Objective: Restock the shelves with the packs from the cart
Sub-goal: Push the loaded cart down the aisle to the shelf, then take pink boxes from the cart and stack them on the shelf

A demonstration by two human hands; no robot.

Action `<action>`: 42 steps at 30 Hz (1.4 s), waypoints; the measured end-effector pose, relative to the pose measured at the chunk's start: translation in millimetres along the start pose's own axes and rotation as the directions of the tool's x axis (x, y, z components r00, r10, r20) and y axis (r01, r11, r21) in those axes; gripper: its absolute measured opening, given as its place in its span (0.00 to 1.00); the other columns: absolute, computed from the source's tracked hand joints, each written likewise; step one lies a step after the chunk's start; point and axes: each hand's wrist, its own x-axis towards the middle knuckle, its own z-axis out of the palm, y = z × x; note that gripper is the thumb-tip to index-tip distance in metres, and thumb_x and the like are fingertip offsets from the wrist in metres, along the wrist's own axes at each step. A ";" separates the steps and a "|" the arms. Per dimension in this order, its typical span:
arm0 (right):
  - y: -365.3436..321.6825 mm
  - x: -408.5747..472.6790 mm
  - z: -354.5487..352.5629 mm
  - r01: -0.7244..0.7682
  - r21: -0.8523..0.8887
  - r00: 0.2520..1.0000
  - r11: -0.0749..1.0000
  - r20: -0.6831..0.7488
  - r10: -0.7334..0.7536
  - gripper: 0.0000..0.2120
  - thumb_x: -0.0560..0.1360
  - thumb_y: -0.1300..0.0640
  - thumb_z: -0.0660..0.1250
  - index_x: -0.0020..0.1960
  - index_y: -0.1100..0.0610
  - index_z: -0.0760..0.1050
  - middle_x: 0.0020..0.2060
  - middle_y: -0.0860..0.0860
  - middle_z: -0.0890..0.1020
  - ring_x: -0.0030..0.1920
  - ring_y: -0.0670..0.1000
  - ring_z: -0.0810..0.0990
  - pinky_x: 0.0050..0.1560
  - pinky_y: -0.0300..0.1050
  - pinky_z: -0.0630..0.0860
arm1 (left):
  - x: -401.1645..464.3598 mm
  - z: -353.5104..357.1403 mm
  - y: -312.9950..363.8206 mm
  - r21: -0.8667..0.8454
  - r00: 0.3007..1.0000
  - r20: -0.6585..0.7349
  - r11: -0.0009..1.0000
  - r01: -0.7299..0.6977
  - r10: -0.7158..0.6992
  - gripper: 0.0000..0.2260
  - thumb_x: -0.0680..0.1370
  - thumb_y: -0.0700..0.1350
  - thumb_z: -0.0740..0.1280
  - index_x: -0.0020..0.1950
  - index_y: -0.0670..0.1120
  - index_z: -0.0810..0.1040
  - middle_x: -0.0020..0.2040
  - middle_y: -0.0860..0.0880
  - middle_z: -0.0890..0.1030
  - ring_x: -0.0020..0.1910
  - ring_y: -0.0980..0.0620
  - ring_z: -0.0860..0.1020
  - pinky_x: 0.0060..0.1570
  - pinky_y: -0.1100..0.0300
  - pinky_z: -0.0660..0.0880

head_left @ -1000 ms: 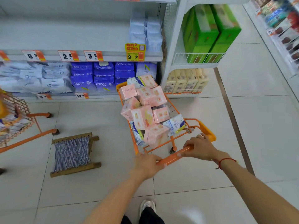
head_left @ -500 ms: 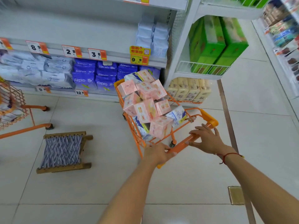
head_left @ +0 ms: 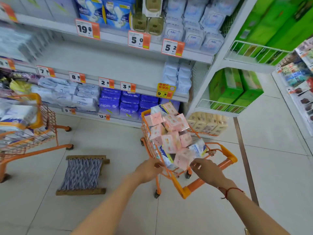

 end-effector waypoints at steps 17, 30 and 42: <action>-241.2 89.1 -2.9 -0.033 0.198 0.991 0.980 0.131 0.007 0.07 0.77 0.49 0.58 0.48 0.46 0.74 0.53 0.47 0.79 0.54 0.50 0.77 0.53 0.45 0.73 | -15.2 -282.6 -85.8 0.166 0.991 -0.128 0.984 0.069 -0.048 0.11 0.79 0.47 0.62 0.59 0.52 0.79 0.59 0.52 0.79 0.60 0.51 0.76 0.64 0.54 0.70; -169.6 232.2 -37.5 -0.249 0.104 0.967 0.963 -0.027 0.253 0.28 0.75 0.50 0.64 0.72 0.55 0.59 0.70 0.54 0.63 0.70 0.55 0.63 0.66 0.48 0.66 | 161.6 -287.1 5.8 0.204 0.995 -0.083 0.976 0.077 -0.061 0.12 0.80 0.45 0.59 0.60 0.50 0.78 0.64 0.50 0.75 0.58 0.48 0.76 0.58 0.56 0.71; -138.4 284.1 9.6 -0.214 -0.062 0.974 0.975 -0.088 0.208 0.32 0.62 0.37 0.71 0.57 0.56 0.72 0.53 0.53 0.80 0.57 0.57 0.76 0.62 0.54 0.66 | 247.8 -231.0 19.4 0.396 0.953 0.272 0.918 0.019 -0.137 0.22 0.80 0.36 0.54 0.75 0.47 0.62 0.74 0.45 0.64 0.70 0.45 0.67 0.64 0.57 0.65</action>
